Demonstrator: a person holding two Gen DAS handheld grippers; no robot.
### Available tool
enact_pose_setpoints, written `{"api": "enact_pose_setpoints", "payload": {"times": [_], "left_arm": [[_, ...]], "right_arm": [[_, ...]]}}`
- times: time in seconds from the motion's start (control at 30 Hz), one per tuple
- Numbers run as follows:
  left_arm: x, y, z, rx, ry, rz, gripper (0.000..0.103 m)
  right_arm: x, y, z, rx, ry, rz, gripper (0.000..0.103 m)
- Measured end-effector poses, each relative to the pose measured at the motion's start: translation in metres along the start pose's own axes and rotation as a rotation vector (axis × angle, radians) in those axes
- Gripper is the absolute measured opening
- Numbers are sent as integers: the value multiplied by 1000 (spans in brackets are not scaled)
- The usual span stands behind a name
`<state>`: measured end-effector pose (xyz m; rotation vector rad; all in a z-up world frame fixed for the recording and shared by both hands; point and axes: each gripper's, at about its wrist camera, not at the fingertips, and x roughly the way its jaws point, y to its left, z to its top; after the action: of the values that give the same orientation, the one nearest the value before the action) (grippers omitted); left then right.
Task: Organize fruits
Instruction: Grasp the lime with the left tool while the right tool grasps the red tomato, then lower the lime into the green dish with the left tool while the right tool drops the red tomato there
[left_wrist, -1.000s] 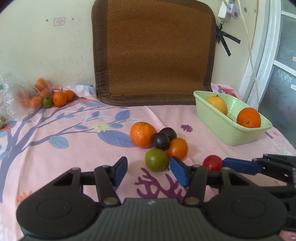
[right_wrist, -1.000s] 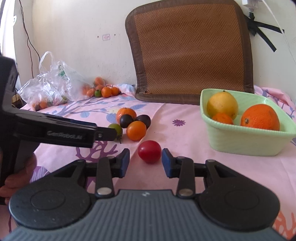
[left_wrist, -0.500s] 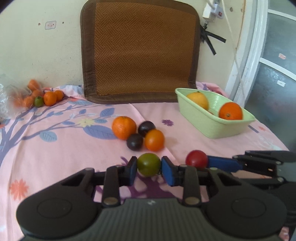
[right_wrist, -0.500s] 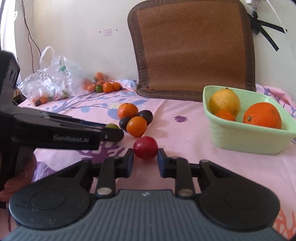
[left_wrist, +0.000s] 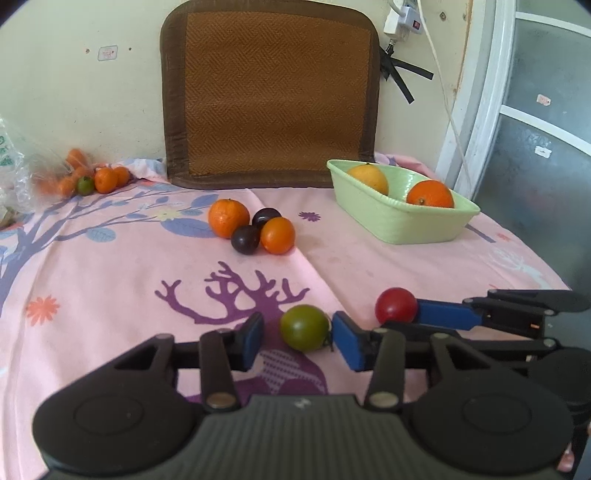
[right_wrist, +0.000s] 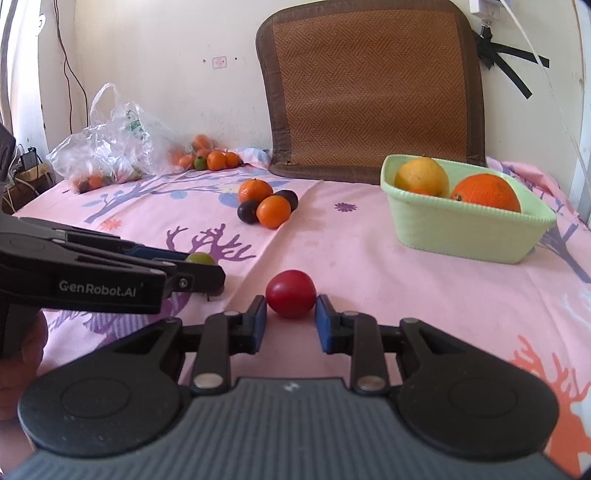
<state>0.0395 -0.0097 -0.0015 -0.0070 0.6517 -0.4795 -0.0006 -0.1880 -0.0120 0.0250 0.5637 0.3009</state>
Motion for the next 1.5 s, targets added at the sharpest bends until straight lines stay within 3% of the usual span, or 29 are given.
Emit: {"api": "enact_pose_setpoints", "payload": {"times": [0.57, 0.67, 0.7, 0.83, 1.17, 1.3, 1.5], "left_arm": [[-2, -3, -2, 18, -11, 39, 43], [-1, -3, -2, 15, -9, 28, 36], [-1, -4, -2, 20, -9, 17, 30], [-1, -8, 2, 27, -11, 0, 29], [35, -47, 82, 81, -95, -102, 30], [72, -56, 110, 45, -46, -142, 30], [110, -68, 127, 36, 2, -175, 30]], "right_arm": [[1, 0, 1, 5, -5, -18, 38], [2, 0, 1, 6, -2, -21, 41], [2, 1, 2, 0, -1, -20, 39], [-1, 3, 3, -28, -27, -25, 32], [-19, -49, 35, 39, -206, -178, 32], [-12, -67, 42, 19, -236, -249, 32], [6, -75, 40, -31, -222, -268, 33]]}}
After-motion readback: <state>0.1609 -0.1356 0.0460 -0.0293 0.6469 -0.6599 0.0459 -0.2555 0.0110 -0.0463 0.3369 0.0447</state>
